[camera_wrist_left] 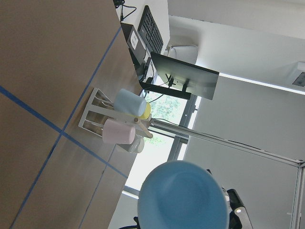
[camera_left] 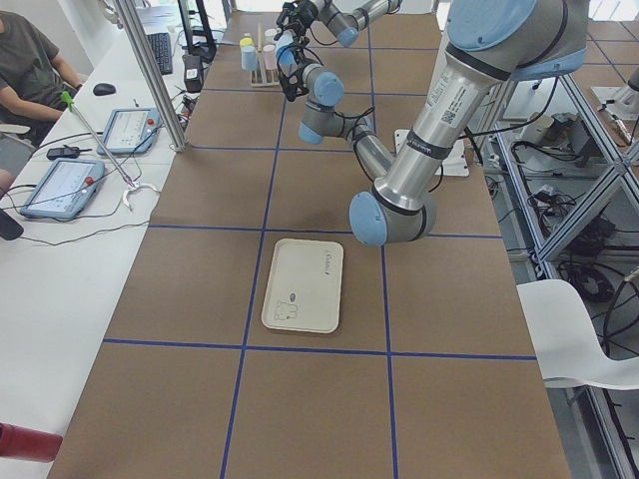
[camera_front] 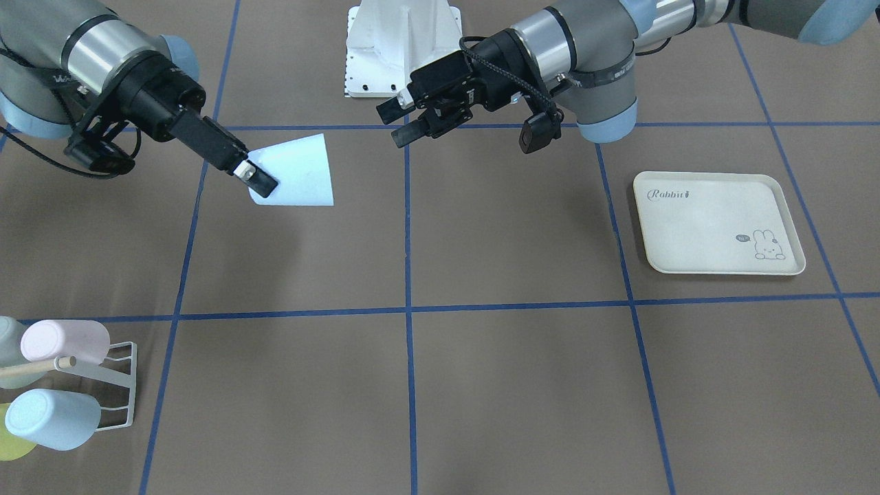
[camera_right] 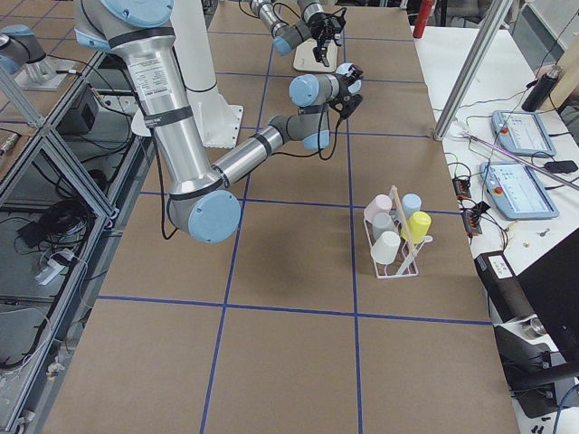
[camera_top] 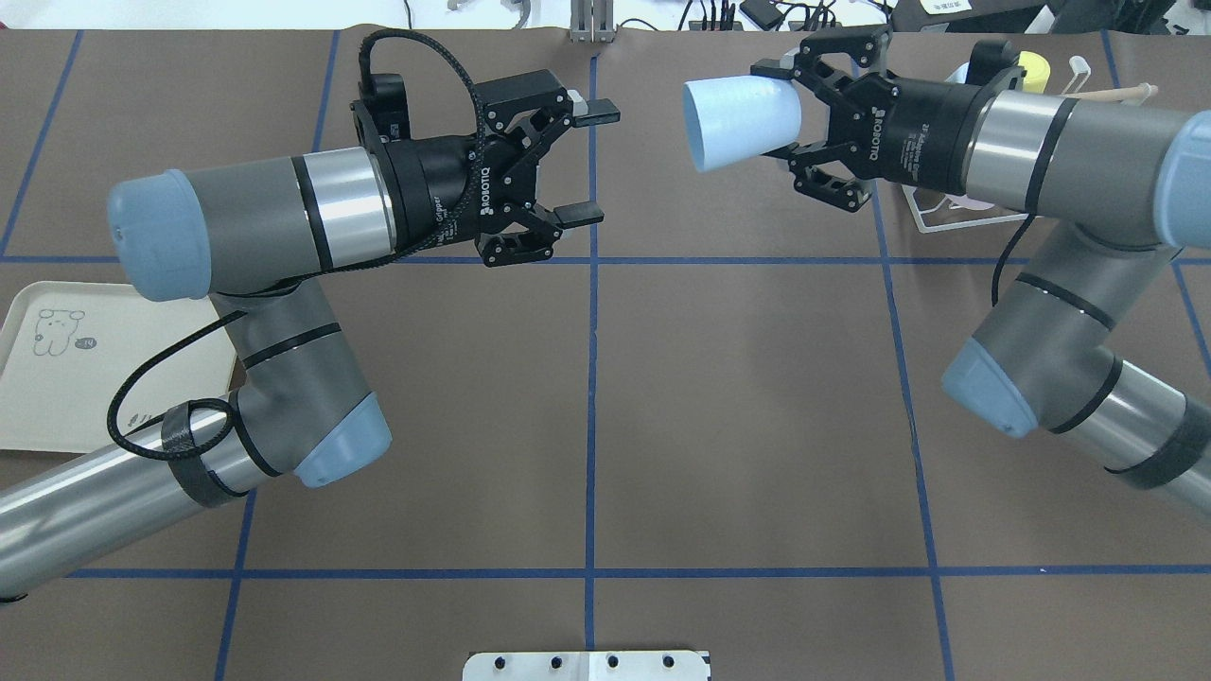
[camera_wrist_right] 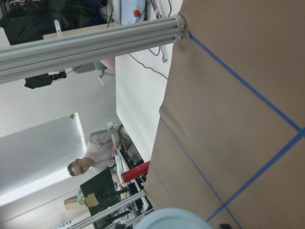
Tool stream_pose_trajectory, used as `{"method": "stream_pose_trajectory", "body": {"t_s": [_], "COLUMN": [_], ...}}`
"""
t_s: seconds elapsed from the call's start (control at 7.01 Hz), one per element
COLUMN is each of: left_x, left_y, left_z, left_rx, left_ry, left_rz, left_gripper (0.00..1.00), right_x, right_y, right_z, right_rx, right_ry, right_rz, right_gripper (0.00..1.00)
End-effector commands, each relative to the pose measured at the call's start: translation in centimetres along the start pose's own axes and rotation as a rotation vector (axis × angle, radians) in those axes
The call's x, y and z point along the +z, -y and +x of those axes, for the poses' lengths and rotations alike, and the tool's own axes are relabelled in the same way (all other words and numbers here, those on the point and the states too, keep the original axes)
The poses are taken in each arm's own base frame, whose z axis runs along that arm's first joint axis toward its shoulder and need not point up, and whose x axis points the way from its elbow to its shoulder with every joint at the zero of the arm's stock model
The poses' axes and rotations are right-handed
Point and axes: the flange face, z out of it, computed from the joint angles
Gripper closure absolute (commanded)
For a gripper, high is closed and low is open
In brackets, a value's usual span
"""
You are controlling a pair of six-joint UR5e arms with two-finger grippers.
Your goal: Transfer IKEA cup to right arm and place on rack
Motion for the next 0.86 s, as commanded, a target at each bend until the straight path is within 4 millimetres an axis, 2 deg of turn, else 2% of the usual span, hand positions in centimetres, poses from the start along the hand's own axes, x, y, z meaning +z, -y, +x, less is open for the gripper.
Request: {"method": "stream_pose_trajectory", "body": {"t_s": [0.0, 0.14, 0.29, 0.43, 0.57, 0.71], "left_x": [-0.8, -0.9, -0.9, -0.8, -1.0, -1.0], "left_y": [1.2, 1.5, 1.7, 1.8, 1.9, 2.1], "left_z": [-0.5, -0.9, -0.9, -1.2, -1.4, -1.6], "left_rx": [0.044, 0.049, 0.06, 0.087, 0.088, 0.089], "left_ry": [0.017, 0.024, 0.028, 0.035, 0.038, 0.042], "left_rz": [0.02, 0.025, 0.03, 0.033, 0.036, 0.039], "left_gripper": [0.01, 0.01, 0.01, 0.01, 0.01, 0.01], "right_x": [-0.5, -0.9, -2.9, -3.8, -4.5, -4.9], "right_y": [6.2, 9.2, 13.6, 17.2, 21.0, 24.3], "right_z": [-2.4, -2.9, -4.8, -4.9, -4.2, -5.2], "right_rx": [-0.327, -0.547, -0.725, -0.868, -0.936, -1.006], "right_ry": [-0.138, -0.277, -0.417, -0.536, -0.613, -0.668], "right_rz": [0.206, 0.293, 0.374, 0.394, 0.407, 0.416], "right_gripper": [1.0, 1.0, 1.0, 1.0, 1.0, 1.0]}}
